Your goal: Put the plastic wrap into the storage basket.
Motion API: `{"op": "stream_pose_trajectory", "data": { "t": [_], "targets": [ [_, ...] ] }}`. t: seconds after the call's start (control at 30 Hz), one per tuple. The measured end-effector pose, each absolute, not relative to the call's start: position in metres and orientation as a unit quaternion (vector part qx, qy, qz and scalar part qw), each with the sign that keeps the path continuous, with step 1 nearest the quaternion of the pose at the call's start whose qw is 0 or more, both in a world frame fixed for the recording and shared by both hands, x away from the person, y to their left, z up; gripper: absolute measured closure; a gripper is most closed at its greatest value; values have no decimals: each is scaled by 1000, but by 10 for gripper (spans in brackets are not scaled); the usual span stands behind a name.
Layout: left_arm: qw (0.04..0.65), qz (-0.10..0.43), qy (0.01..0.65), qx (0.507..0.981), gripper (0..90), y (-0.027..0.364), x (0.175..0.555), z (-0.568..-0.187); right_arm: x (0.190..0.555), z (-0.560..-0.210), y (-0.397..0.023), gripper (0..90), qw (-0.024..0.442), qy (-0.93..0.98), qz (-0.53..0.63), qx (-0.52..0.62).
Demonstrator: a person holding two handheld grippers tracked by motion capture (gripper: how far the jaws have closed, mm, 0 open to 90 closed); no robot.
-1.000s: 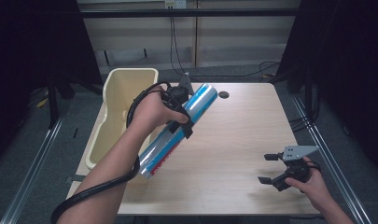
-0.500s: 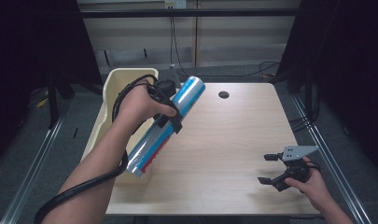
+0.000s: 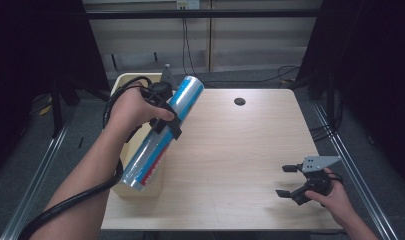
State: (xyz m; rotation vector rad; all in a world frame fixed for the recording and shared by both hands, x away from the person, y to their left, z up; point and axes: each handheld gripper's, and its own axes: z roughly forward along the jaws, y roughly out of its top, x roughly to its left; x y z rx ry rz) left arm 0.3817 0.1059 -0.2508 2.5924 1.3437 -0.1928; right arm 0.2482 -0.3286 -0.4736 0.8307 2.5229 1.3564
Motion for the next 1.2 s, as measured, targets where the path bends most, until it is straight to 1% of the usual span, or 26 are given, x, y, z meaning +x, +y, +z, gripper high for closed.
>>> {"op": "stream_pose_trajectory", "data": {
  "t": [0.37, 0.57, 0.73, 0.97, 1.2],
  "targets": [
    [102, -55, 488, 865, 322, 129, 383, -250, 248, -474, -328, 64, 78, 843, 453, 278],
    [102, -56, 507, 854, 322, 142, 385, -256, 248, -473, -328, 64, 78, 844, 454, 277],
    [100, -47, 525, 844, 322, 152, 387, -263, 248, -474, -328, 64, 76, 843, 454, 278],
    [95, -54, 542, 834, 322, 164, 390, -275, 248, -474, -327, 64, 74, 843, 455, 278],
    [97, -57, 557, 823, 322, 172, 391, -277, 248, -474, -327, 64, 74, 843, 454, 278]
  ]
}}
